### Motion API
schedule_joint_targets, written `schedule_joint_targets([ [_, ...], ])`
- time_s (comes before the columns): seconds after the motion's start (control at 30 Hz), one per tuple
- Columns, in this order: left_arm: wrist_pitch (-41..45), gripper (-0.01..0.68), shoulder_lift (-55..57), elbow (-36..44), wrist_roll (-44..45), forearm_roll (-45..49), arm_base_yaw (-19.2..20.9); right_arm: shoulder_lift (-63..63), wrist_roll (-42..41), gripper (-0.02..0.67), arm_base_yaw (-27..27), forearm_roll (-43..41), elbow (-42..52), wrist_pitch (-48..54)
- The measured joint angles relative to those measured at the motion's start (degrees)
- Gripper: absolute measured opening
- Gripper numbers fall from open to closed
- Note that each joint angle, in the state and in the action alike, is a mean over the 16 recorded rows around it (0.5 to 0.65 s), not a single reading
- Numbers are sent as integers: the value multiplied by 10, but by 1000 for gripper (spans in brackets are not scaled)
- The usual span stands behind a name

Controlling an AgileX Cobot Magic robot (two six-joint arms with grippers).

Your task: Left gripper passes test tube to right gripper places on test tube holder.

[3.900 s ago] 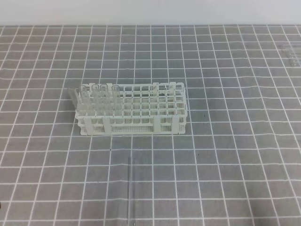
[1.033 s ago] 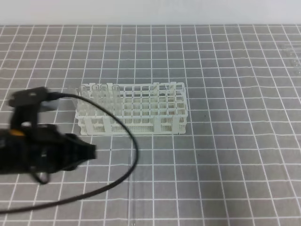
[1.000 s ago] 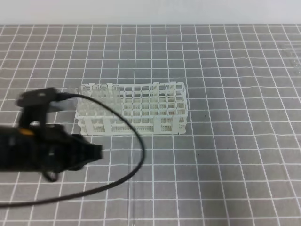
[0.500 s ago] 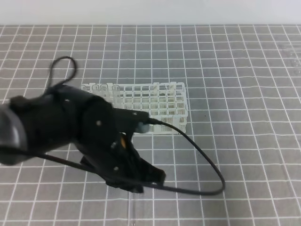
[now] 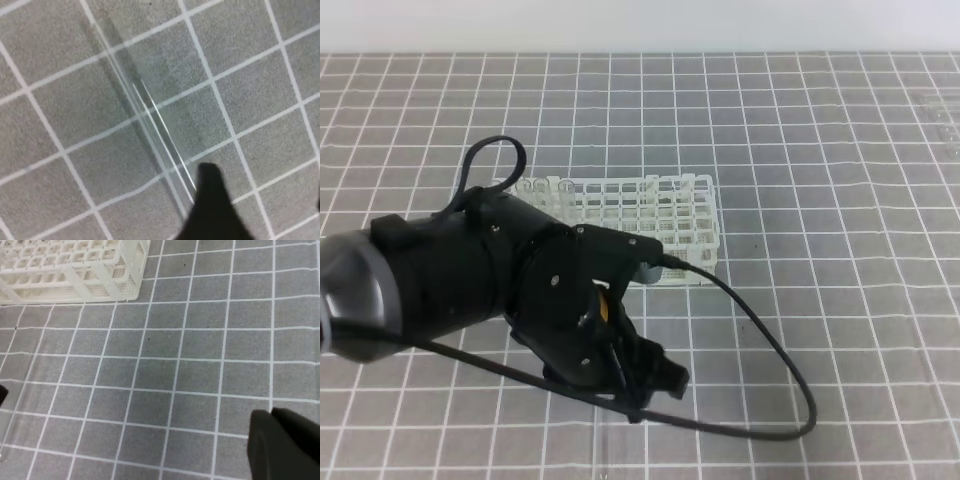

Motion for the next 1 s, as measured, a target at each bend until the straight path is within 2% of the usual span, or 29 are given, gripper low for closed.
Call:
schedule_joint_targets([
  [0.43,29,46,58,0,-59,12,0,0,0,-1,0,0,0,1],
  [1.0,41,41,105,-1,-65,48,0,0,0,-1,0,1,0,1],
])
